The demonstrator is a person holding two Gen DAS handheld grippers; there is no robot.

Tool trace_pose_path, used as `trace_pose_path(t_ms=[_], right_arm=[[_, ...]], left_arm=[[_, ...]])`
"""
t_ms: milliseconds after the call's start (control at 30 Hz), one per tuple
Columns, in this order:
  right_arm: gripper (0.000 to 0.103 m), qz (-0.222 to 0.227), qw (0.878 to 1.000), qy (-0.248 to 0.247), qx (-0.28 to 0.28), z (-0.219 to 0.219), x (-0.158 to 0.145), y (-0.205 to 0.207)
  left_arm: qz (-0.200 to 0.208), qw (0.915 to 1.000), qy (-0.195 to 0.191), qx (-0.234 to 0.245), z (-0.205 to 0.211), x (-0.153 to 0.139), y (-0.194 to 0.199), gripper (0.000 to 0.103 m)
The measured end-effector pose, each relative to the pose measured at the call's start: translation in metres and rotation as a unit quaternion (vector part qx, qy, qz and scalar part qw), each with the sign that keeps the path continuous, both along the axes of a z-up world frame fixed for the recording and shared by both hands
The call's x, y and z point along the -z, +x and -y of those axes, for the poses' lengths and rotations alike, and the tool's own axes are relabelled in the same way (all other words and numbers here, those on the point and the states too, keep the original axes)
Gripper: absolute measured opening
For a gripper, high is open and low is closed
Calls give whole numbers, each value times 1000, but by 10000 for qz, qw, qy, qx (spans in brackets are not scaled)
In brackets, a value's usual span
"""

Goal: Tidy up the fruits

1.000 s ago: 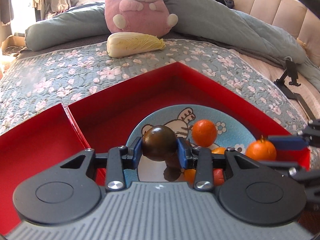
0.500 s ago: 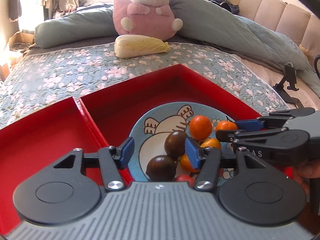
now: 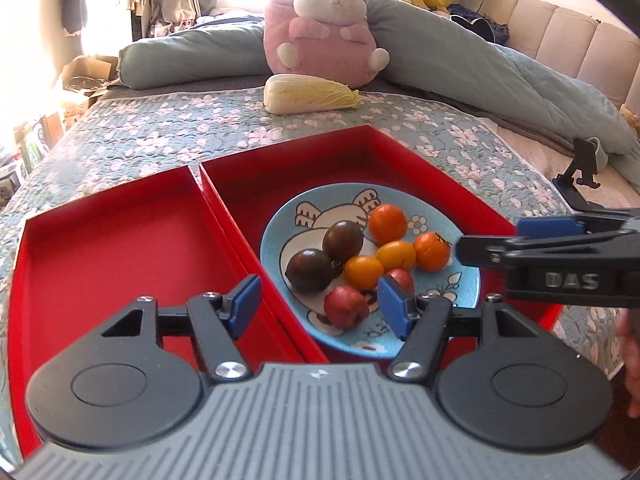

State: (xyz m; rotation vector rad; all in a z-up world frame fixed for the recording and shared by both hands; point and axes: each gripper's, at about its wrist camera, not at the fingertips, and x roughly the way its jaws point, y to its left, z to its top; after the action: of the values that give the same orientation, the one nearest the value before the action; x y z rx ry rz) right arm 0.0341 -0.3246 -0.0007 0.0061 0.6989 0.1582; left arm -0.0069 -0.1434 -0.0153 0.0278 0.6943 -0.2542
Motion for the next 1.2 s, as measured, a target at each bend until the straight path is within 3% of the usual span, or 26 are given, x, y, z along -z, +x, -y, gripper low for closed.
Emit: trace_pose_path(t_ms=[300, 467, 533, 700, 1200], right_arm=[[71, -343, 9991, 227, -128, 9, -13, -68], [71, -568, 9978, 141, -324, 1, -10, -84], [71, -605, 9974, 93, -374, -4, -9, -86], [71, -671, 9961, 31, -563, -17, -8, -86], [71, -803, 9949, 0, -610, -16, 1, -84]], left_arm=[[-67, 9997, 109, -189, -8, 3, -29, 70], [-51, 9996, 129, -236, -11, 1, -32, 83], [18, 9996, 197, -211, -7, -1, -33, 95], [155, 9995, 282, 7, 2, -3, -35, 103], [58, 9996, 288, 53, 8, 2, -28, 103]])
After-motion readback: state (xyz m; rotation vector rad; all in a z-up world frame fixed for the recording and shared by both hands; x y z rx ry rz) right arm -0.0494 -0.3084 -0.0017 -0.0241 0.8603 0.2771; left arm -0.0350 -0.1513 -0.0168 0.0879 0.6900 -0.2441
